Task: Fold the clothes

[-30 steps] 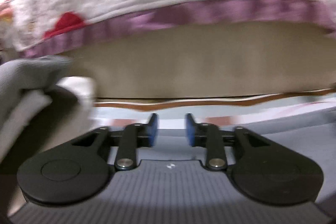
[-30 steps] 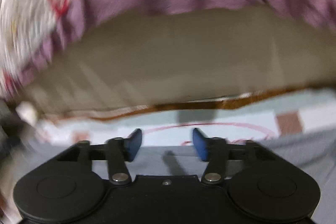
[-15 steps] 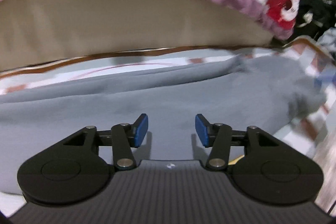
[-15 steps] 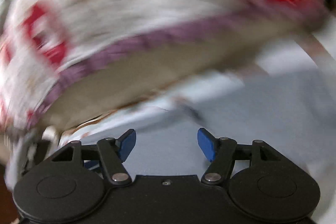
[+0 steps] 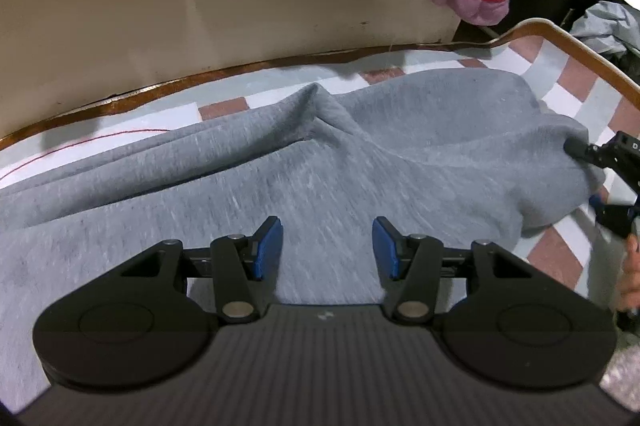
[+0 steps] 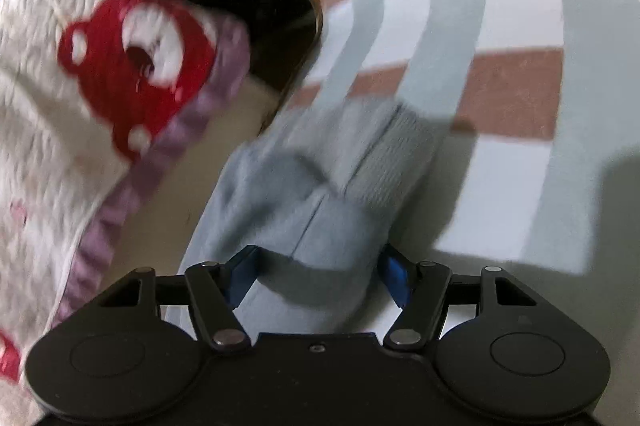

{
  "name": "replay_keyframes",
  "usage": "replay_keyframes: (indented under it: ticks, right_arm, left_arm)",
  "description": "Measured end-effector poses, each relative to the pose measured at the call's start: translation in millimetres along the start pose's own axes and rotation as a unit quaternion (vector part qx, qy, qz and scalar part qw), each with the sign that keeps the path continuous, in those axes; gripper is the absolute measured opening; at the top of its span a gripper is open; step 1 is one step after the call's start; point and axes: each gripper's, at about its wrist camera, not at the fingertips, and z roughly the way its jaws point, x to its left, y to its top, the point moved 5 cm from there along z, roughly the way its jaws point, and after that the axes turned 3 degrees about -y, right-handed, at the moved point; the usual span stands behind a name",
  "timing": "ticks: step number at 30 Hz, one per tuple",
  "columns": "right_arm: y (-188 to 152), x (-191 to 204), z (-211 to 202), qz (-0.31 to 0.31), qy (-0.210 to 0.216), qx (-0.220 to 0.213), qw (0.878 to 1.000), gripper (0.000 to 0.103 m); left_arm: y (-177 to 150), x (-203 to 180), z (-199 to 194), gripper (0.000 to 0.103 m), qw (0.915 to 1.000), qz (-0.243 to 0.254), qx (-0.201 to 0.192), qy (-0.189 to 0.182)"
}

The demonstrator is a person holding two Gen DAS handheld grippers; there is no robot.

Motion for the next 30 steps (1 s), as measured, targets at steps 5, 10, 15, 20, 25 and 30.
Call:
replay_keyframes:
  ticks: [5, 10, 15, 20, 25, 30]
  right_arm:
    - [30.9, 50.6, -17.5, -0.119, 0.026, -0.113, 0.986, 0.018]
    - [45.1, 54.7, 33.0, -0.191, -0.078, -0.047, 0.977, 0.022]
    - [56.3, 22.8, 40.9, -0.137, -0.099, -0.001, 0.986, 0.054]
    - [48.7, -8.1, 29.9, -0.075, -0.047, 0.014, 0.996, 0.063]
    - [33.4, -13.1, 44.4, -0.019, 0.018, 0.029, 0.999, 0.068]
    - [19.2, 1.6, 69.0, -0.059, 0.046, 0.029, 0.997, 0.081]
  left_arm:
    - [14.1, 17.2, 0.1, 0.046, 0.9874, 0.053, 0.010, 0.149]
    - [15.2, 43.2, 13.0, 0.050, 0.9900, 0.009, 0.038, 0.135]
    - [17.9, 48.9, 13.6, 0.047, 0.9905, -0.022, 0.043, 0.129]
    - [34.8, 21.4, -16.4, 0.050, 0.9973, -0.072, 0.000, 0.009]
    - [26.4, -17.6, 11.7, 0.050, 0.9980, -0.020, 0.037, -0.047]
    - [20.4, -13.4, 32.1, 0.053, 0.9950, -0.068, 0.063, -0.037]
